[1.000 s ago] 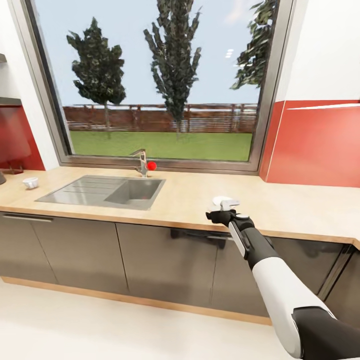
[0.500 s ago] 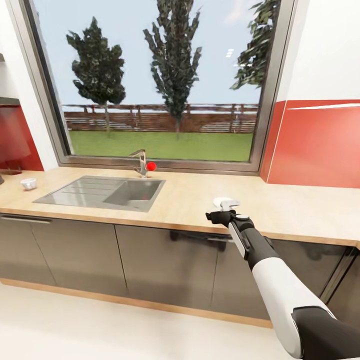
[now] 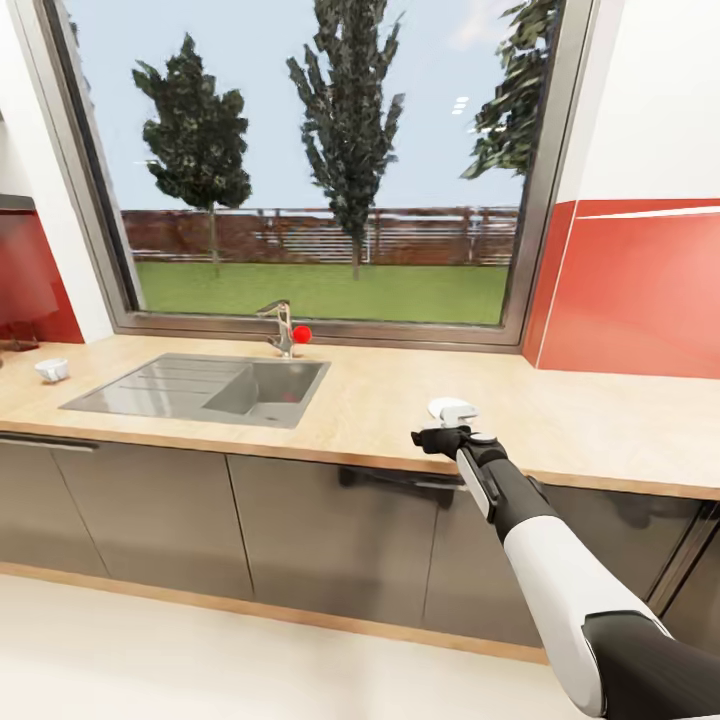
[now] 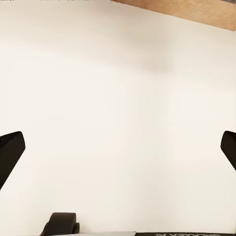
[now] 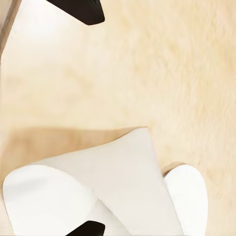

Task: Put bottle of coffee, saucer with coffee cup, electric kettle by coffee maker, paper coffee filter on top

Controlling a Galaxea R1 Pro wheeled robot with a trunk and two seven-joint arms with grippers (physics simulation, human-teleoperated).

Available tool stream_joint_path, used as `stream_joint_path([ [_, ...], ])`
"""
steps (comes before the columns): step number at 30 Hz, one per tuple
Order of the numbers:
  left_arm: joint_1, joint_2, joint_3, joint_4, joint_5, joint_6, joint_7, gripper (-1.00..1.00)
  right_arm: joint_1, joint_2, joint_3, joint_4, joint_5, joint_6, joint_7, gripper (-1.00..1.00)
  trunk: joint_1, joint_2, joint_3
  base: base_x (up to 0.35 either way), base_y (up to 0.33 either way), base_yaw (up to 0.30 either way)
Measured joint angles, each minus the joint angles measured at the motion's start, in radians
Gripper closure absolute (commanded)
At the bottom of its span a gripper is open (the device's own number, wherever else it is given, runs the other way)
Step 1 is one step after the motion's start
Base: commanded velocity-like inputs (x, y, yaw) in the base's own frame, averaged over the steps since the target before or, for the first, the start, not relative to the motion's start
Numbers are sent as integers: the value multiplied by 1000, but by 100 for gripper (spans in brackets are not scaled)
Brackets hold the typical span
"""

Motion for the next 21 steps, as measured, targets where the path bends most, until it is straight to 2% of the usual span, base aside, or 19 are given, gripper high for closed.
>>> stream_joint_path([
  [15, 0, 0, 0, 0, 0, 0, -1, -100, 0, 0, 0, 4, 0, 0, 0, -100, 0, 0, 0, 55, 0, 0],
  [21, 0, 0, 0, 0, 0, -1, -1, -100, 0, 0, -1, 6, 1, -24, -1, -100, 0, 0, 0, 6, 0, 0],
])
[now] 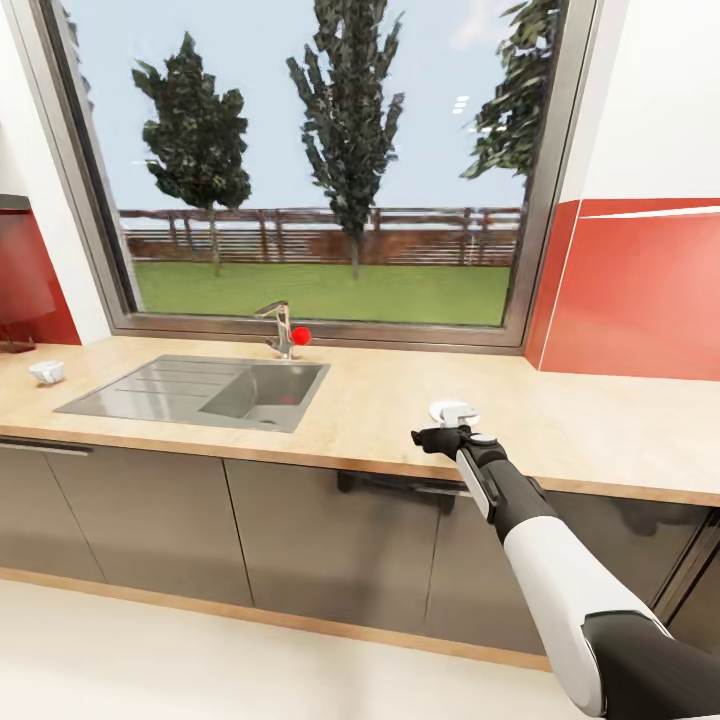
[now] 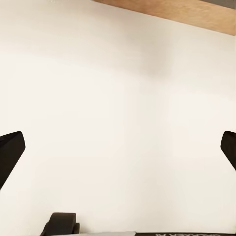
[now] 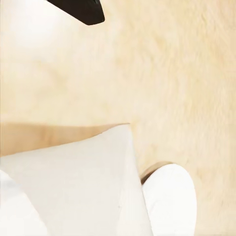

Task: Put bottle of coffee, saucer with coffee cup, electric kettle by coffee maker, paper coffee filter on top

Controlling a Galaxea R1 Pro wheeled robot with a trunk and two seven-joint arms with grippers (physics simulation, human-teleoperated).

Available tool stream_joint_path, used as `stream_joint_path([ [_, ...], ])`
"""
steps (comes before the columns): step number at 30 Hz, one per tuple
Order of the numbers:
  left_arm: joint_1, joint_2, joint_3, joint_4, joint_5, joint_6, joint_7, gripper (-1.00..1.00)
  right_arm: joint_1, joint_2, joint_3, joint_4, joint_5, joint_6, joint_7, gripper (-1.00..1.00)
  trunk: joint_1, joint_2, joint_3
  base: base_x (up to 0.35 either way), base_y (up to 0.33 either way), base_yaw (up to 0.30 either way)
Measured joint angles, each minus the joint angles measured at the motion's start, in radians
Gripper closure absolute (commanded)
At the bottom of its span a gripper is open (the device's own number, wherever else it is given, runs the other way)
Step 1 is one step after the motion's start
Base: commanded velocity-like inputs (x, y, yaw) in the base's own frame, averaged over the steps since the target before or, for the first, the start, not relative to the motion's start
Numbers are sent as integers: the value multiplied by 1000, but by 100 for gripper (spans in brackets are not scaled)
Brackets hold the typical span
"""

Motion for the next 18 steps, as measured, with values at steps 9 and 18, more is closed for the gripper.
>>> stream_joint_path([
  [9, 0, 0, 0, 0, 0, 1, 0, -100, 0, 0, 1, 24, -1, -10, -1, -100, 0, 0, 0, 0, 0, 0],
  [18, 0, 0, 0, 0, 0, 1, 0, -100, 0, 0, 1, 26, -1, -10, -1, -100, 0, 0, 0, 0, 0, 0],
])
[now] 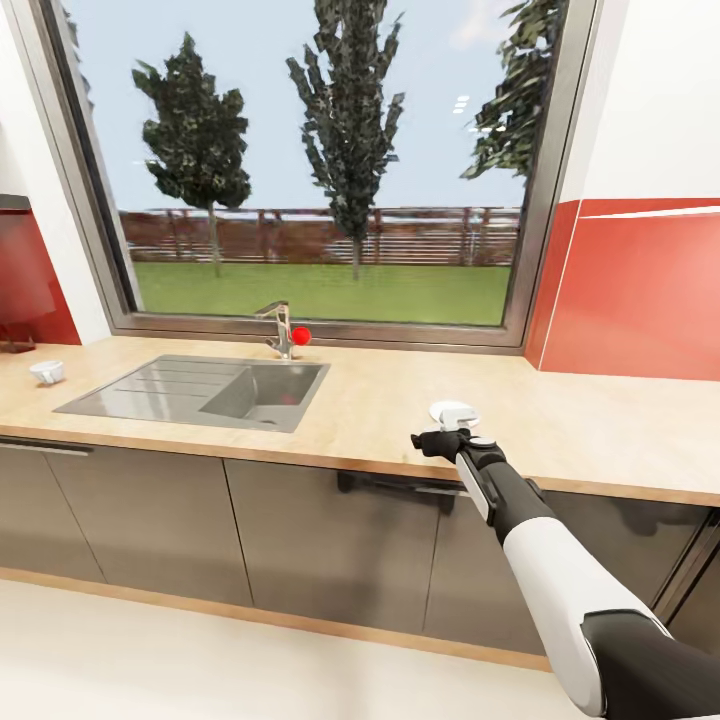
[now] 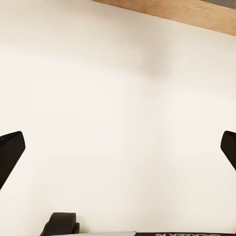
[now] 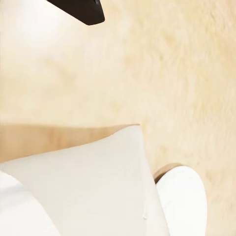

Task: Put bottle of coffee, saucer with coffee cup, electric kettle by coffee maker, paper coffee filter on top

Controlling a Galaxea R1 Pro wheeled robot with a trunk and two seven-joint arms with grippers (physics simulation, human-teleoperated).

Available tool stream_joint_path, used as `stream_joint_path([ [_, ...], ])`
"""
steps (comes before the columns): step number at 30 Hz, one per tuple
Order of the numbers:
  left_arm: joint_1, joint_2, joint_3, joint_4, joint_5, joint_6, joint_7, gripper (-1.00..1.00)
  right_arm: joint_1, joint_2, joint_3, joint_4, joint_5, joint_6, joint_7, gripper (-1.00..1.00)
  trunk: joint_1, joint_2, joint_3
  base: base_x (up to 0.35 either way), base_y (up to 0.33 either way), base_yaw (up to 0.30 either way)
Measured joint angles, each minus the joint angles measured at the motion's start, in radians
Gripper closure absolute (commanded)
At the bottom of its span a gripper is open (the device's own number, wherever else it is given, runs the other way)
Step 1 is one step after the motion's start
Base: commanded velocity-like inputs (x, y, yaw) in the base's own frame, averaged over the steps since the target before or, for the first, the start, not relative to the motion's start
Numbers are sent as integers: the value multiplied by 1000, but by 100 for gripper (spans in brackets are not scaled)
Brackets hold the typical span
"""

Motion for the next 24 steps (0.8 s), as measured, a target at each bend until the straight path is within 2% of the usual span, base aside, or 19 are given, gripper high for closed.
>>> stream_joint_path([
  [24, 0, 0, 0, -1, 0, -1, 0, -100, -9, 0, 0, 2, 1, 3, -1, -100, 0, 0, 0, 0, 0, 0],
])
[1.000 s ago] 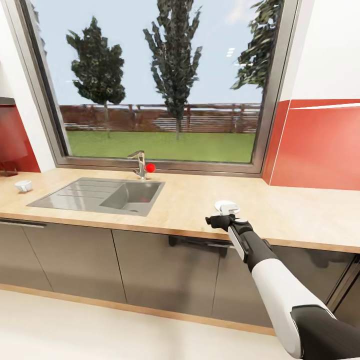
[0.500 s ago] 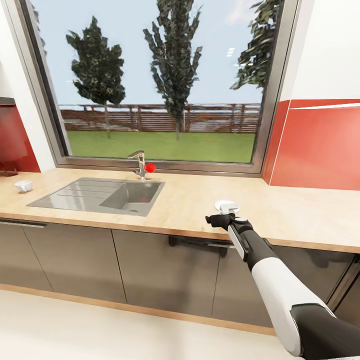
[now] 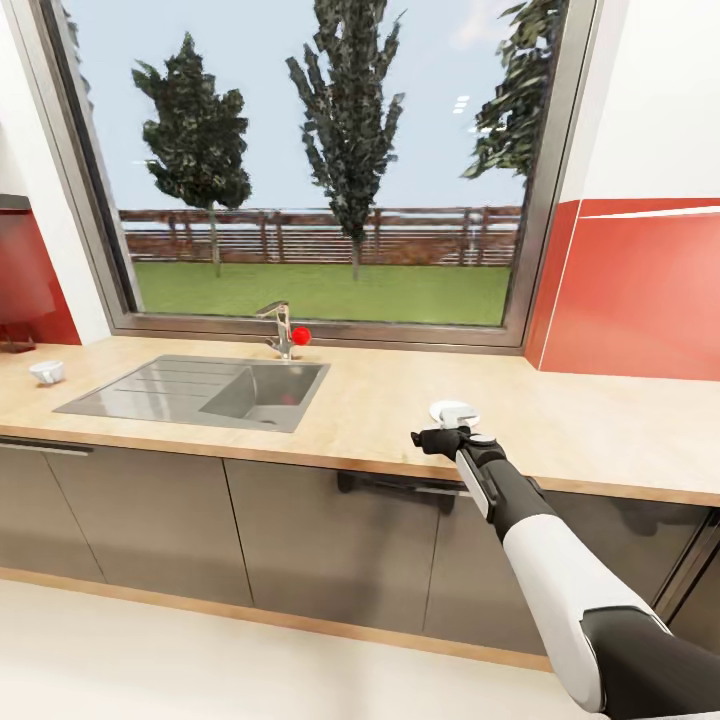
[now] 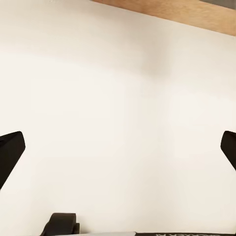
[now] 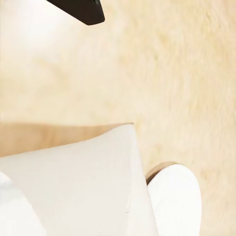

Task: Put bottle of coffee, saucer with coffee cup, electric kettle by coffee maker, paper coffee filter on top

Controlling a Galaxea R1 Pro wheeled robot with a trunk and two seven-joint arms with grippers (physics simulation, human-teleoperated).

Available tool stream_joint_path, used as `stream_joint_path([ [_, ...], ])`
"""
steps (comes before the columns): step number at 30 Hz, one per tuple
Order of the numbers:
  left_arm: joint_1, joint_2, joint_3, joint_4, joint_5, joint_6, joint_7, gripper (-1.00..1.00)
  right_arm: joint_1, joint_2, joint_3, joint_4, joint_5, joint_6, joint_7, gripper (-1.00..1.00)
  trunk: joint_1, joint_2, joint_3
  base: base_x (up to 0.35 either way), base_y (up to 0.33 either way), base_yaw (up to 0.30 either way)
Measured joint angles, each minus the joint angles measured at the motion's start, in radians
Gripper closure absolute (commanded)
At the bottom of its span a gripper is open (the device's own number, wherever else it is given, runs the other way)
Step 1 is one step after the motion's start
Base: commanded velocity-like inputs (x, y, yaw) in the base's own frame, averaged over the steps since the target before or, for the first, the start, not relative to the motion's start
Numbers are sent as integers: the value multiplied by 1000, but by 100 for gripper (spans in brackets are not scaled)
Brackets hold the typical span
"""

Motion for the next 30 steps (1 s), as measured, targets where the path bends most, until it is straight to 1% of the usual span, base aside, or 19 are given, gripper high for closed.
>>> stream_joint_path([
  [9, 0, 0, 0, -1, 0, 0, 0, -100, 0, 0, 0, 1, 0, -1, -1, -100, 0, 0, 0, 0, 0, 0],
  [10, 0, 0, 0, -1, 0, 0, 0, -100, 0, 0, 0, 2, 0, -1, -1, 100, 0, 0, 0, 0, 0, 0],
  [30, 0, 0, 0, -4, 0, 0, 0, -100, -1, 0, -1, 2, 2, -5, -1, 100, 0, 0, 0, 0, 0, 0],
])
